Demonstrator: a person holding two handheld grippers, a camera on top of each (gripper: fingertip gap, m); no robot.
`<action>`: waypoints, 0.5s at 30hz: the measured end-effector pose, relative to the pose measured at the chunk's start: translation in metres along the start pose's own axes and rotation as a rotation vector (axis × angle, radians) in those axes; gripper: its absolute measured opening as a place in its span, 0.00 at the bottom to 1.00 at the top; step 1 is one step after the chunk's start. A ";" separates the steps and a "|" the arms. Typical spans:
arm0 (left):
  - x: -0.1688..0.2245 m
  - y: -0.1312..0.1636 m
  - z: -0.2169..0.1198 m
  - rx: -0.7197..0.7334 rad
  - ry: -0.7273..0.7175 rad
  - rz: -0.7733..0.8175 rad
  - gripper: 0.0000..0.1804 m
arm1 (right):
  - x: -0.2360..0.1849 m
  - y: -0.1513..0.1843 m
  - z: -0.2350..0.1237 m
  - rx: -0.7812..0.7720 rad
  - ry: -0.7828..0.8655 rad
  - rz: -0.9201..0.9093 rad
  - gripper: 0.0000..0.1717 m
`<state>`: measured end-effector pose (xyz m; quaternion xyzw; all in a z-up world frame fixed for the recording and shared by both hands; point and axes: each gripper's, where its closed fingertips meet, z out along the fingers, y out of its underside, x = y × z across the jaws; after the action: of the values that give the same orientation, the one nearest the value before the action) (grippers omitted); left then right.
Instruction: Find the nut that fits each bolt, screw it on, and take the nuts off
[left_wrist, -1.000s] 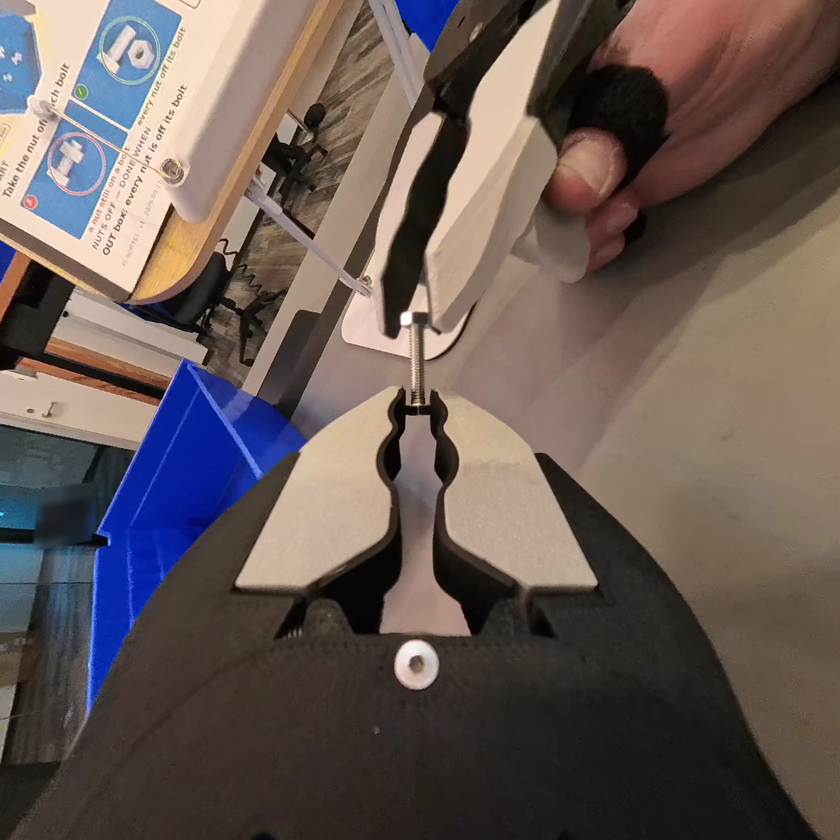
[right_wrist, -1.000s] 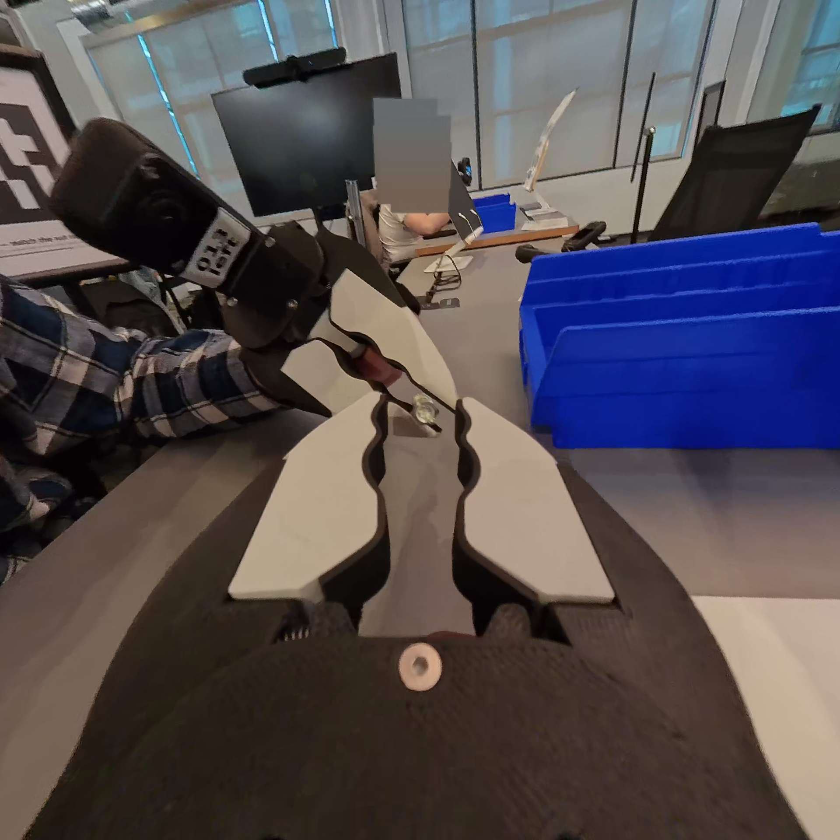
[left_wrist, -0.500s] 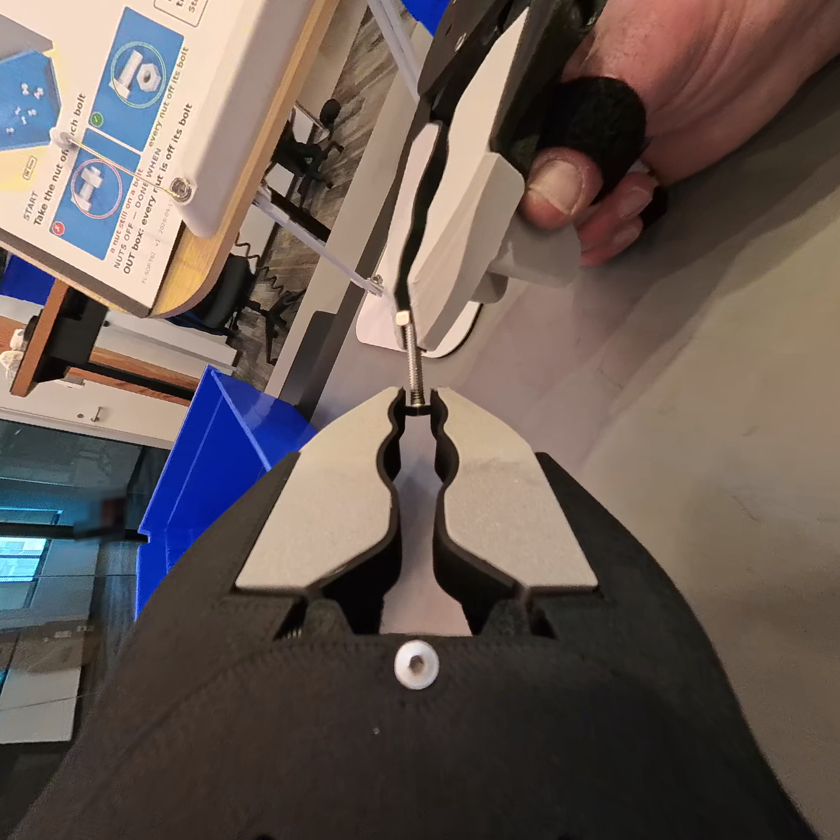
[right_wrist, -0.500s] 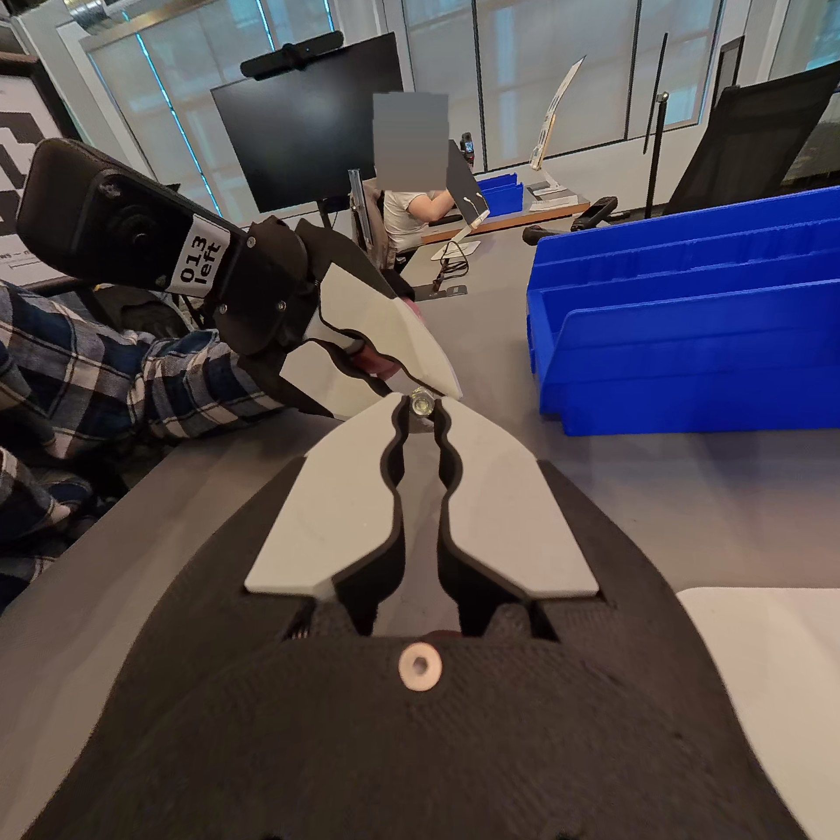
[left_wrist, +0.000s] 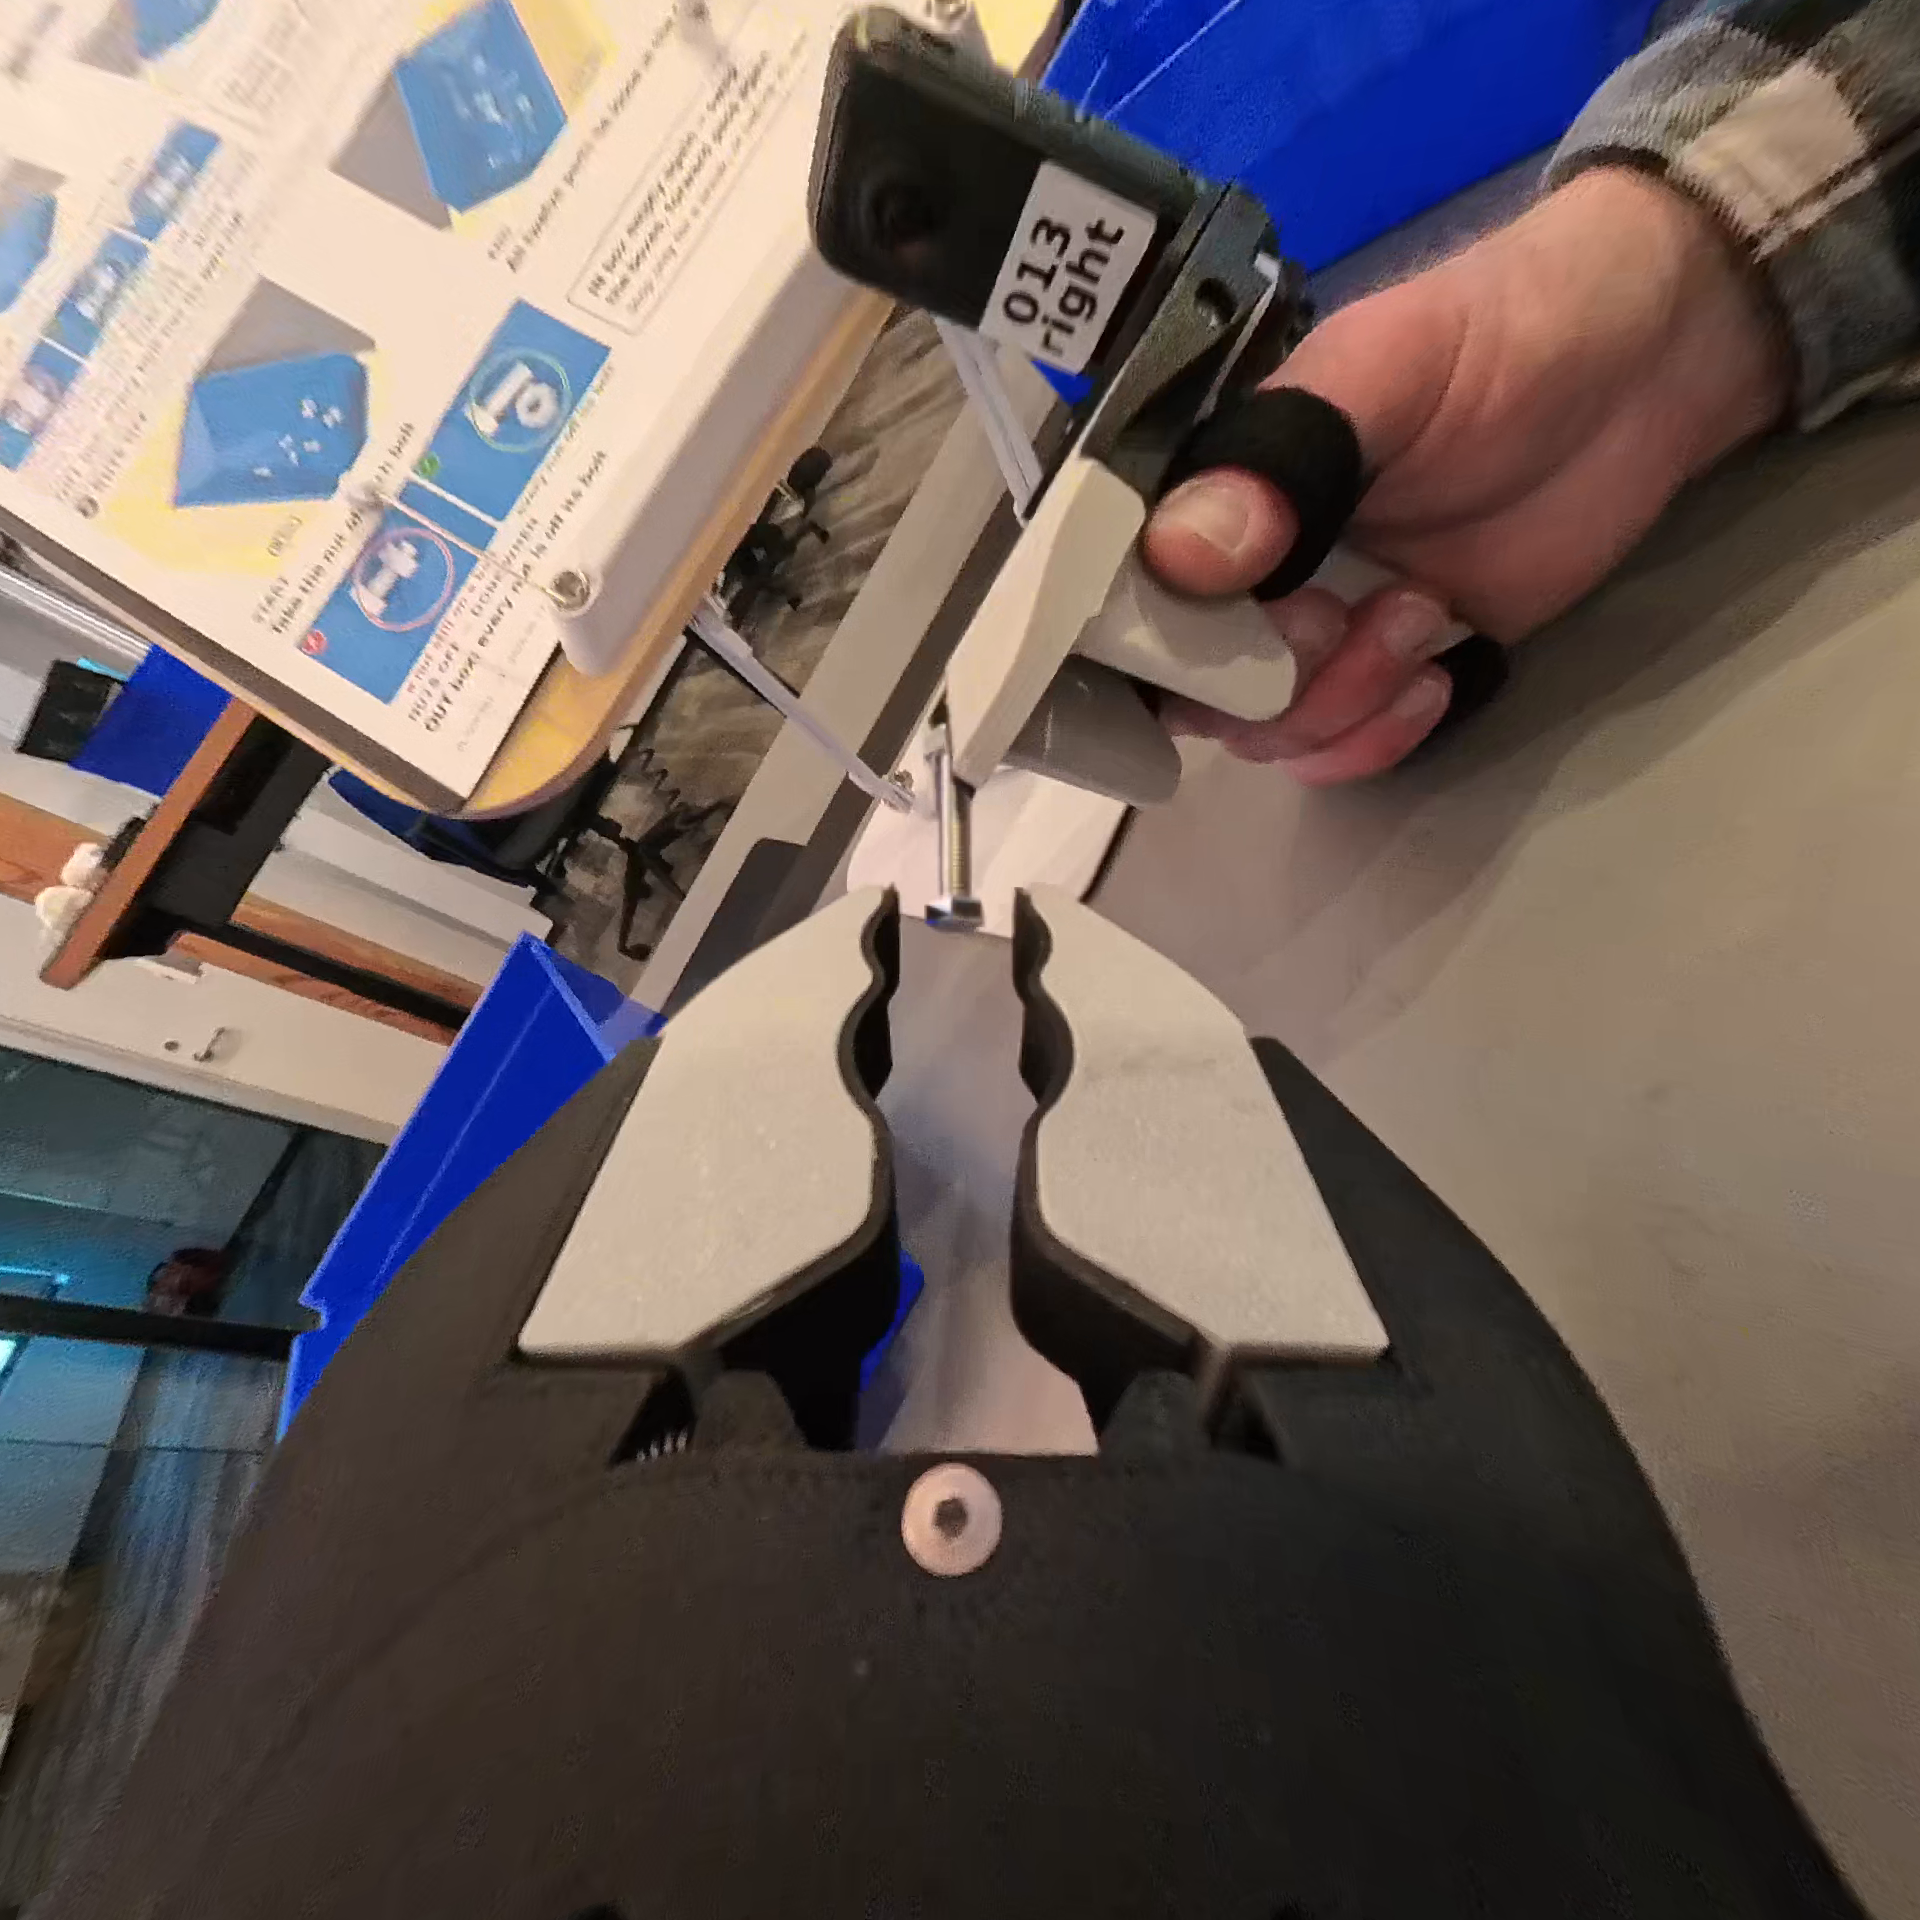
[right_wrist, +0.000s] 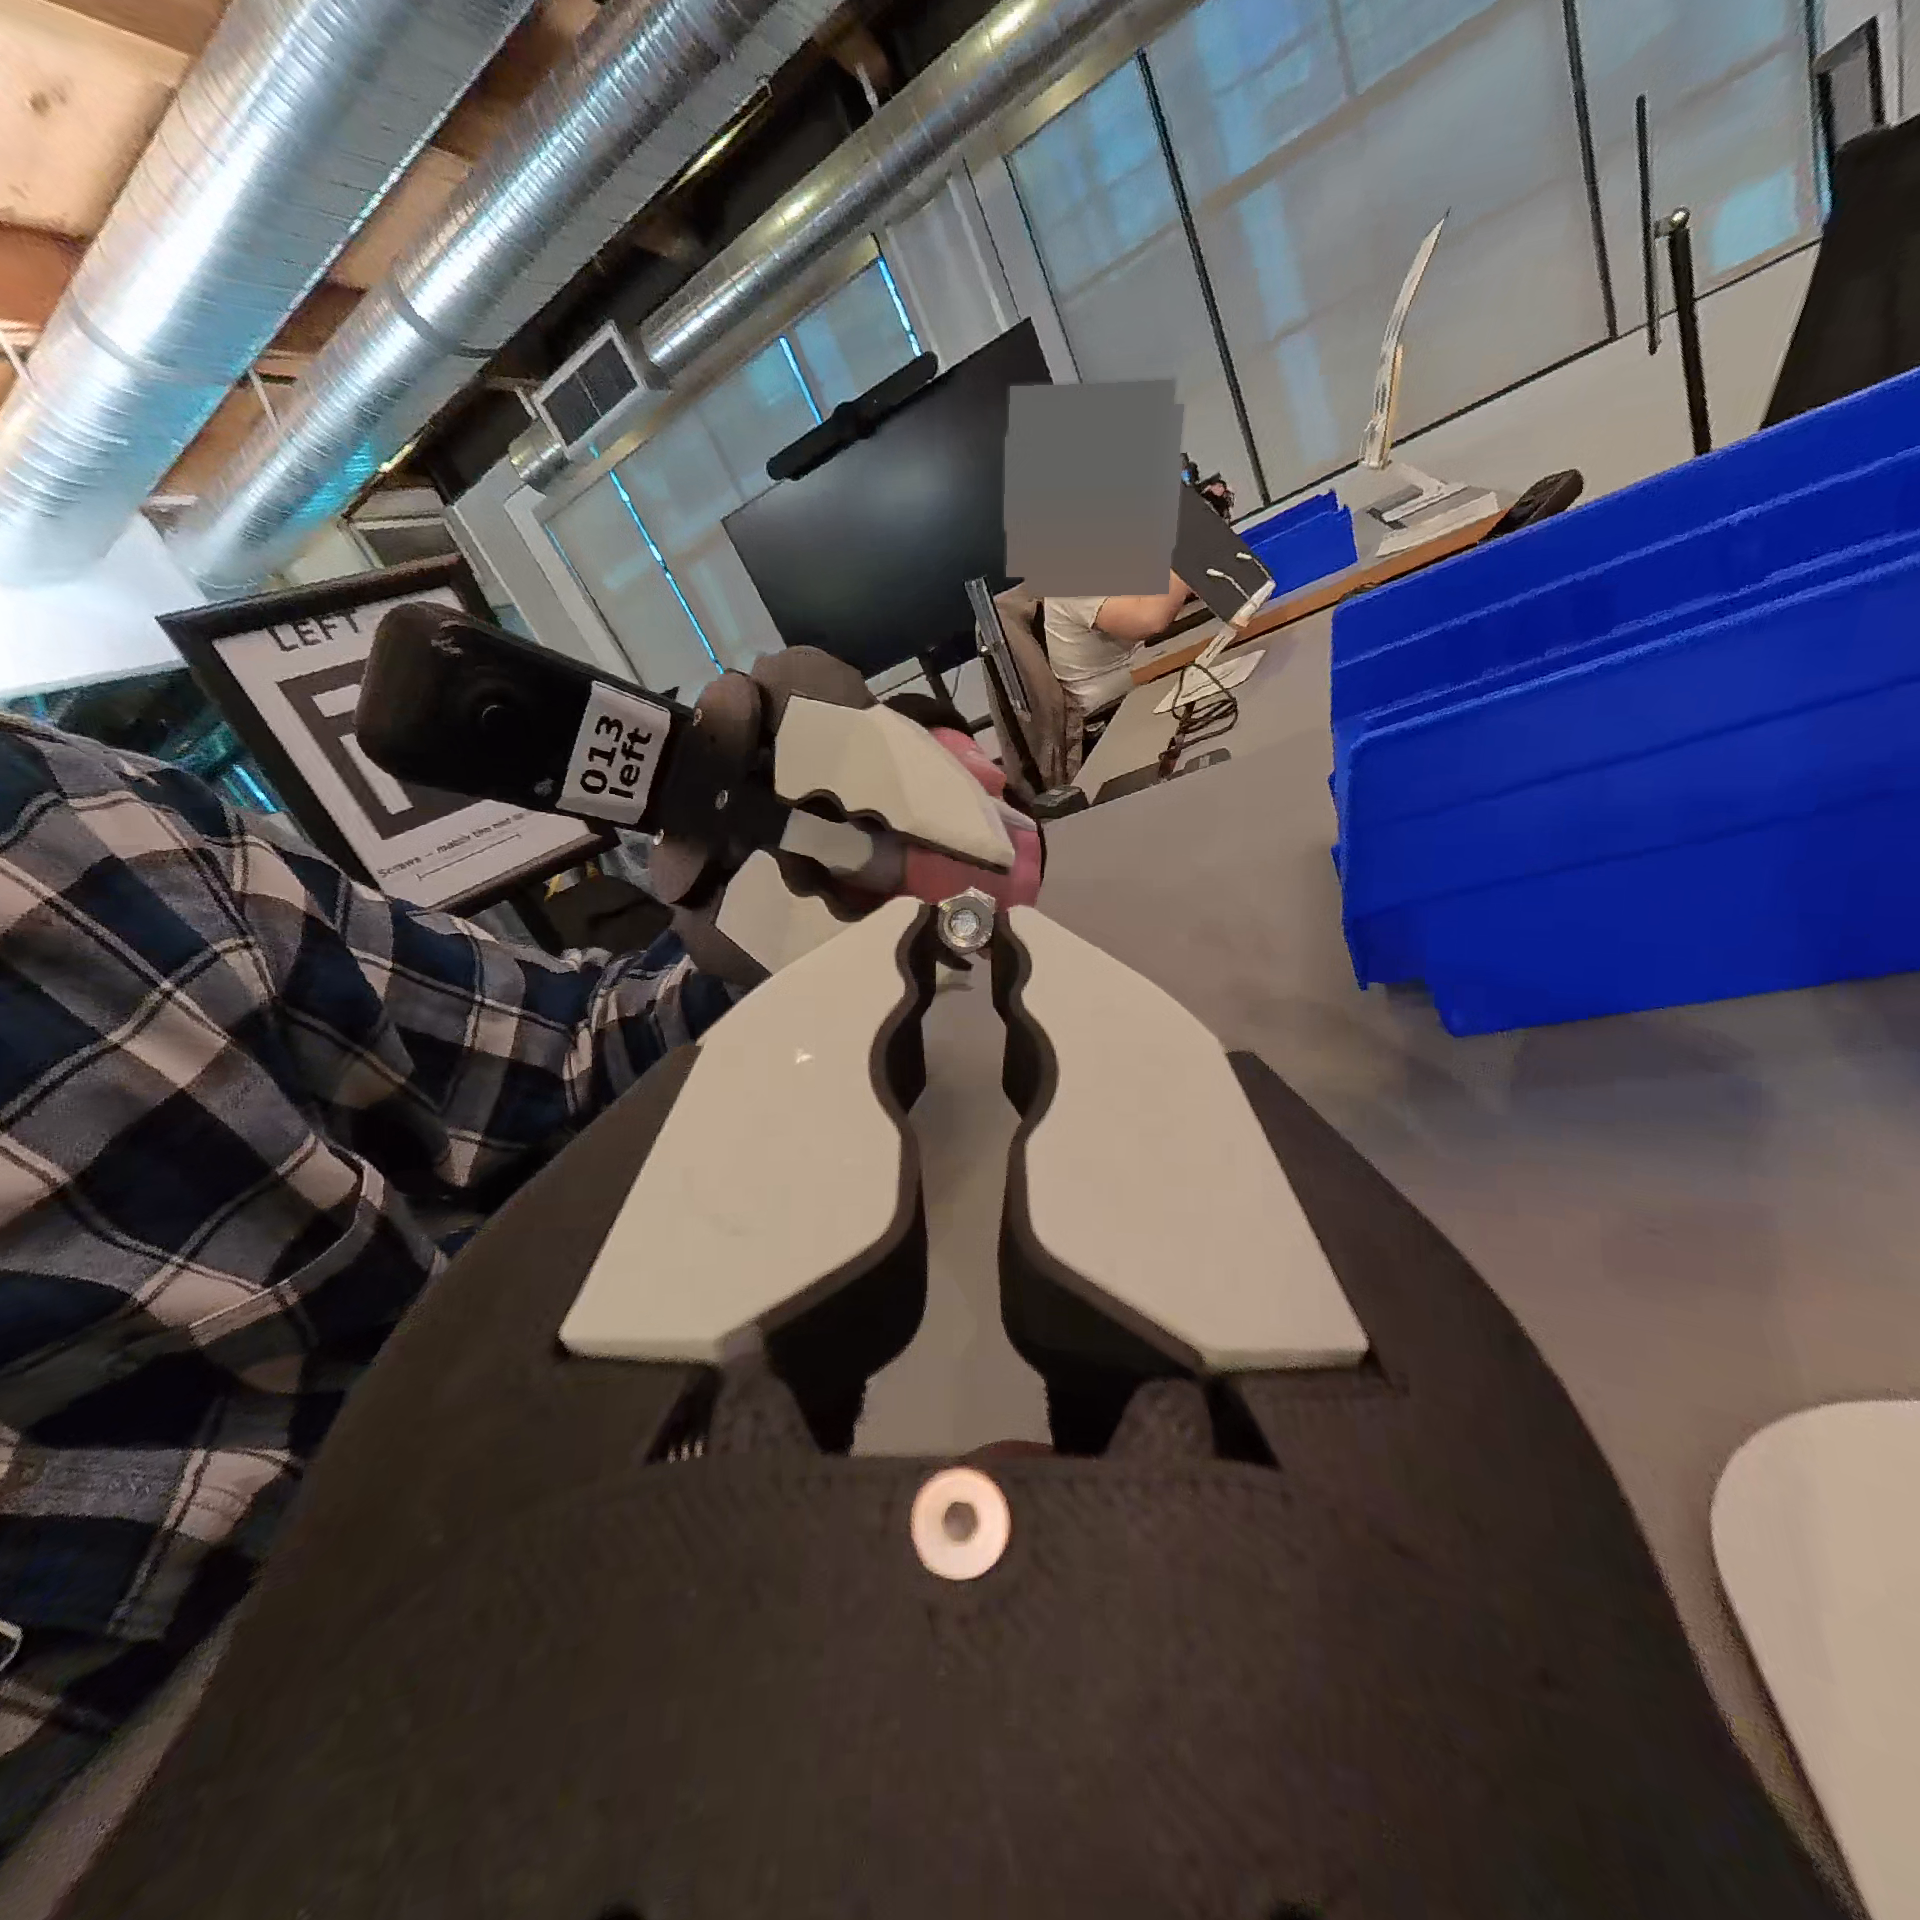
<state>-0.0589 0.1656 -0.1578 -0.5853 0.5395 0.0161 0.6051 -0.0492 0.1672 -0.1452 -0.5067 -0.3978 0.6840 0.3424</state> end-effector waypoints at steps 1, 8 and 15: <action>0.001 -0.001 0.000 0.002 0.000 0.009 0.10 | -0.001 0.000 0.000 0.003 -0.012 0.006 0.06; 0.001 -0.003 0.000 0.013 0.003 0.003 0.05 | -0.008 0.000 0.002 0.005 -0.057 0.022 0.06; 0.007 -0.011 -0.007 0.069 0.162 -0.181 0.05 | -0.017 0.002 0.003 -0.050 -0.057 -0.104 0.06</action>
<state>-0.0536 0.1527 -0.1532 -0.6098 0.5319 -0.1045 0.5783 -0.0483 0.1510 -0.1395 -0.4739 -0.4503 0.6693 0.3531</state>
